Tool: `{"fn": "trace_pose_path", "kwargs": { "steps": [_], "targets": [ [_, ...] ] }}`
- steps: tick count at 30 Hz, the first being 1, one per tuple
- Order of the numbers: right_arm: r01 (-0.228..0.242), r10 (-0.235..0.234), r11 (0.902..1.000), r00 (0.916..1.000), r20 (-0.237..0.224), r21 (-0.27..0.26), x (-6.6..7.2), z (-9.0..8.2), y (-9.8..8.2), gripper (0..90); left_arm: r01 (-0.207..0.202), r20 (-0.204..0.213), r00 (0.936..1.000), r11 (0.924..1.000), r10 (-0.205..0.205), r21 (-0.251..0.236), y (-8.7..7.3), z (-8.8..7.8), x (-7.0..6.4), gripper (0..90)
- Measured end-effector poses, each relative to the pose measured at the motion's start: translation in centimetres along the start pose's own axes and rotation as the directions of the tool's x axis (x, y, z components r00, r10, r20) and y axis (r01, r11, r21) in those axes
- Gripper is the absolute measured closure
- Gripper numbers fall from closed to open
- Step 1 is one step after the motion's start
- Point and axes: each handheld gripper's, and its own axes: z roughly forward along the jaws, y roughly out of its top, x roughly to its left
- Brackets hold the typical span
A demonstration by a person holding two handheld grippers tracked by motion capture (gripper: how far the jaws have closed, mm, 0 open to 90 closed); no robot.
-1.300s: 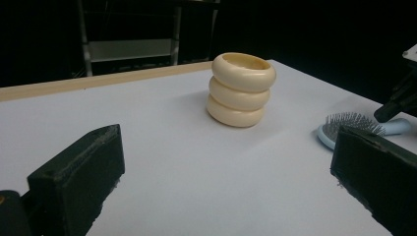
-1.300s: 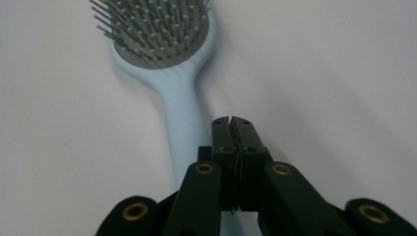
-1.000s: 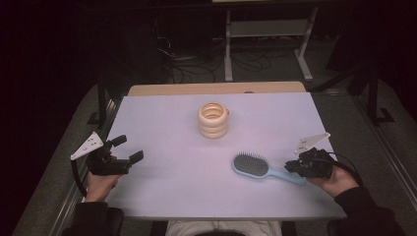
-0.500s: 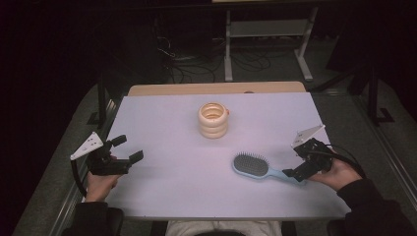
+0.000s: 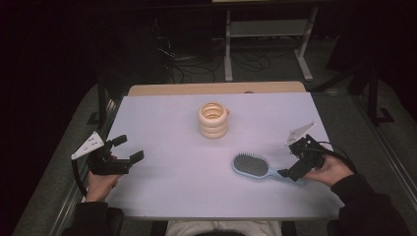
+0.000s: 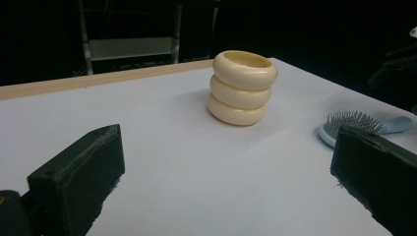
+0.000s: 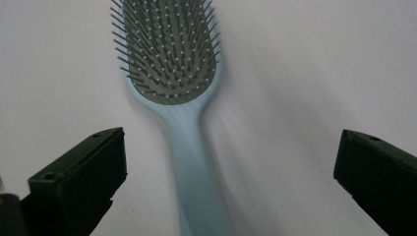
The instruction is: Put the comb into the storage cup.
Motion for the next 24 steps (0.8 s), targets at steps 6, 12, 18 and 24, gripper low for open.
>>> {"fn": "trace_pose_path", "kwargs": {
  "steps": [6,12,18,24],
  "targets": [
    [0.022,-0.022,0.9995,0.9997,-0.008,0.021,-0.1,0.8,0.2,0.0,-0.001,0.0,1.0,1.0,0.001,-0.002,0.0,0.0,0.0,0.0],
    [0.028,-0.027,0.999,0.9993,-0.028,0.036,0.0,1.7,0.3,0.0,0.0,0.002,1.0,1.0,0.0,0.0,0.0,0.0,0.0,0.0],
    [0.036,-0.033,0.9988,0.9958,-0.085,0.033,0.0,2.4,0.5,8.4,0.0,0.005,1.0,1.0,0.0,0.0,0.0,0.0,0.0,0.0],
    [0.057,-0.052,0.9974,0.994,-0.096,0.044,0.2,3.0,0.7,13.9,-0.001,0.005,1.0,1.0,0.001,0.002,0.0,0.0,0.0,0.0]
  ]
}}
